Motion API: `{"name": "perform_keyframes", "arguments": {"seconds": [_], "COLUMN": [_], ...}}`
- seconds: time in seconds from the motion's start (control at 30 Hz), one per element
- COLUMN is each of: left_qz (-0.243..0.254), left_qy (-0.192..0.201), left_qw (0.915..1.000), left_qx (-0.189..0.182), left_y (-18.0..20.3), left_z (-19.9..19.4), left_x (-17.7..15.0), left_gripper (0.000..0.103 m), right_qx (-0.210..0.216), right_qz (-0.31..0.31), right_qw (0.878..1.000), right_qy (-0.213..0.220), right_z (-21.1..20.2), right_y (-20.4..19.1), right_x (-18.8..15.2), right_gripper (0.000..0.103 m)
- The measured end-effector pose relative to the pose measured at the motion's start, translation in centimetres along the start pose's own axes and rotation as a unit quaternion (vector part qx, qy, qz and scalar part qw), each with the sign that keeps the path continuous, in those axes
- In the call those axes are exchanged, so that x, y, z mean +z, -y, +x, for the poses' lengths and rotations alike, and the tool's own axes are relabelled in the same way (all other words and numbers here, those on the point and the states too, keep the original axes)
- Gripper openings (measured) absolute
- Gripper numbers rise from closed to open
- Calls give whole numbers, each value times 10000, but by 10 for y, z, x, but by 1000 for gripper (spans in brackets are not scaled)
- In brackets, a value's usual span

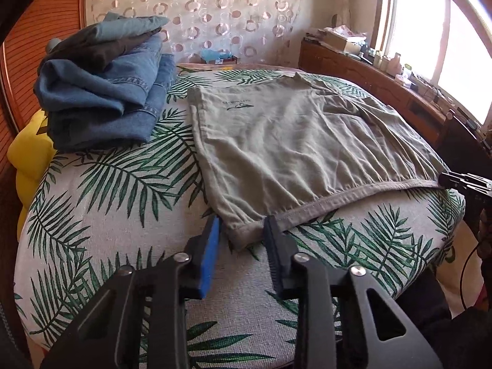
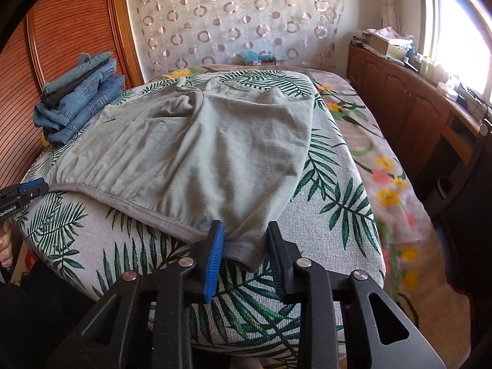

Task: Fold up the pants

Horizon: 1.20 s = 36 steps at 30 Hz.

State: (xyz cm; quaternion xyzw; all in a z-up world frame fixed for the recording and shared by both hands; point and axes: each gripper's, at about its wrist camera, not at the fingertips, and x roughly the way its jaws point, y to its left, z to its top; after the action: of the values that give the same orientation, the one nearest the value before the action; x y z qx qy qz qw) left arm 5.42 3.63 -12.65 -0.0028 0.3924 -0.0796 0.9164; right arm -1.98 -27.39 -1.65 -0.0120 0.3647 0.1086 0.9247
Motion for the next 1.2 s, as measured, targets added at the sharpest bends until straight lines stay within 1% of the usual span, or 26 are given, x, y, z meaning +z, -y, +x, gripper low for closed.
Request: {"name": "perform_keyframes", "arguments": {"seconds": [0.07,0.1,0.13,0.2,0.27,0.37,0.47,0.6,0.73,0.83,1.03,1.13,1.2], "left_qz": [42,50,45,12,-39,-25,-30,-22,-73,-25,3,73,145], "left_qy": [-19,-21,-18,-9,16,93,260,368,564,586,573,558,555], "left_qw": [10000,9999,9999,9998,9998,9998,9994,9990,9978,9976,9977,9977,9976], "left_qx": [-53,-88,-123,-194,-216,-163,-211,-248,-346,-365,-372,-381,-396], "left_y": [2,2,1,0,-1,-1,-1,-1,-2,-2,0,2,6], "left_z": [0,0,0,-1,-2,-7,-19,-29,-44,-50,-47,-43,-39], "left_x": [1,2,2,3,4,6,8,8,6,4,4,7,12], "left_gripper": [20,18,14,11,11,10,9,9,9,9,9,9,9], "right_qx": [-27,-29,-20,10,41,86,74,92,55,43,54,52,74], "right_qz": [-16,-11,-6,19,53,98,-26,-107,-304,-396,-230,-90,-91], "right_qw": [10000,10000,10000,10000,10000,9999,10000,9998,9995,9992,9997,9999,9998], "right_qy": [-10,-13,-11,-3,3,-38,22,119,102,57,-5,80,156], "right_z": [-2,12,16,29,28,38,28,18,8,2,3,2,-1], "right_y": [-4,3,4,8,11,10,6,0,-4,-7,-7,-3,-2], "right_x": [3,14,17,26,25,37,40,46,48,45,39,46,50], "right_gripper": [20,19,18,15,13,12,10,10,9,9,9,9,11]}}
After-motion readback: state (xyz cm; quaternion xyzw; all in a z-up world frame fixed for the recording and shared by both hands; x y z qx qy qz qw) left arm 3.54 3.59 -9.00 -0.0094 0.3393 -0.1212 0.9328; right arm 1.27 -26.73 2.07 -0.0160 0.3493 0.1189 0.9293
